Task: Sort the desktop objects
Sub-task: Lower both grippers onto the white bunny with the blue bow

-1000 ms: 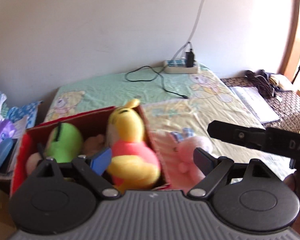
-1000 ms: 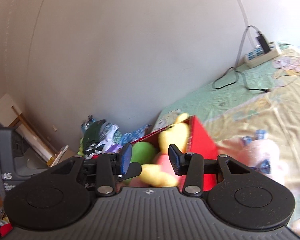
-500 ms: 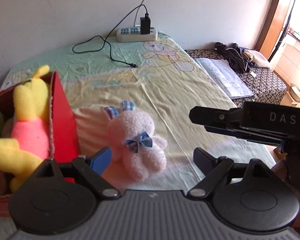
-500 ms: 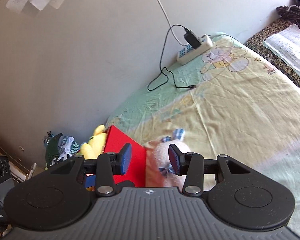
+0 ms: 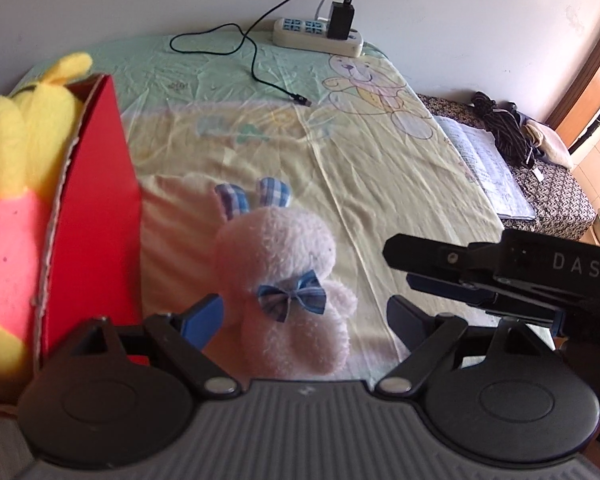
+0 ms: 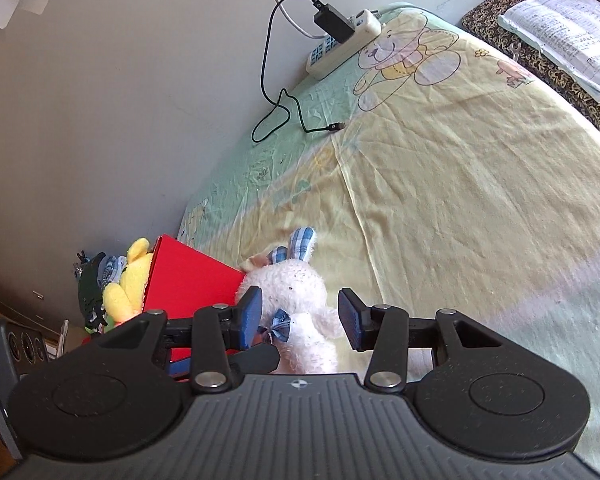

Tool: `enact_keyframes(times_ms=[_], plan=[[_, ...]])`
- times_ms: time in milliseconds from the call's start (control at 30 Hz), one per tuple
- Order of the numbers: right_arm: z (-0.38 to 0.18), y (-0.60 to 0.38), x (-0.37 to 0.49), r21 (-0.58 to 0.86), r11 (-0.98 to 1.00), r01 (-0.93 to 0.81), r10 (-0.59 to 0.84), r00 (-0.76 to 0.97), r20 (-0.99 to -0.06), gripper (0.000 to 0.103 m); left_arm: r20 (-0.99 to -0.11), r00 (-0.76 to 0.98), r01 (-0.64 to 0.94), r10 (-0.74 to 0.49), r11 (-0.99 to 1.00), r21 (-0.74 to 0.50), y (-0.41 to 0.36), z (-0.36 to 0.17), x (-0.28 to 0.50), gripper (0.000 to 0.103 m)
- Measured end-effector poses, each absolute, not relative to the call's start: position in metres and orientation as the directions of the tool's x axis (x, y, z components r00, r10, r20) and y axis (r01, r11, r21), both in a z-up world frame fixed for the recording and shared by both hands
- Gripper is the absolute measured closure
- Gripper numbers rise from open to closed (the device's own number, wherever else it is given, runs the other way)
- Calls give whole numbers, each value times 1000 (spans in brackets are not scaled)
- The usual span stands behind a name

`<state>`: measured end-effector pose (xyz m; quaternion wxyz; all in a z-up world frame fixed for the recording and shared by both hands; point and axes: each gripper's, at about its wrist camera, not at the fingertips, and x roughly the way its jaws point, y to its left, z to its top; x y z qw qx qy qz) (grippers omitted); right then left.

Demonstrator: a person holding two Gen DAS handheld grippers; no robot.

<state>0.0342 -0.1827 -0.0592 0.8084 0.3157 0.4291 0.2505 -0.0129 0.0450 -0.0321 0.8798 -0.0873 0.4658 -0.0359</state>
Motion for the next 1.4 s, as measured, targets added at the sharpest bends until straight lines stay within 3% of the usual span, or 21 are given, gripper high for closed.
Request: enact_keyframes(times_ms=[467, 733, 1000, 1400], plan=[[-92, -157, 79, 749, 640, -168, 752, 335, -567, 53, -852, 509, -87, -124, 977, -194, 55, -62, 19, 31], [-103, -142, 96, 779, 595, -199, 798, 268, -540, 48, -863, 491, -106, -119, 975, -195, 59, -70, 28, 31], [-123, -138, 106, 854, 507, -119, 855, 197, -480, 45, -868, 485, -101, -103, 980, -172, 58, -71, 32, 31], [-121, -148, 103, 857, 506, -97, 856, 181, -485, 52, -848, 510, -5, -144, 985, -170, 43, -61, 20, 31]])
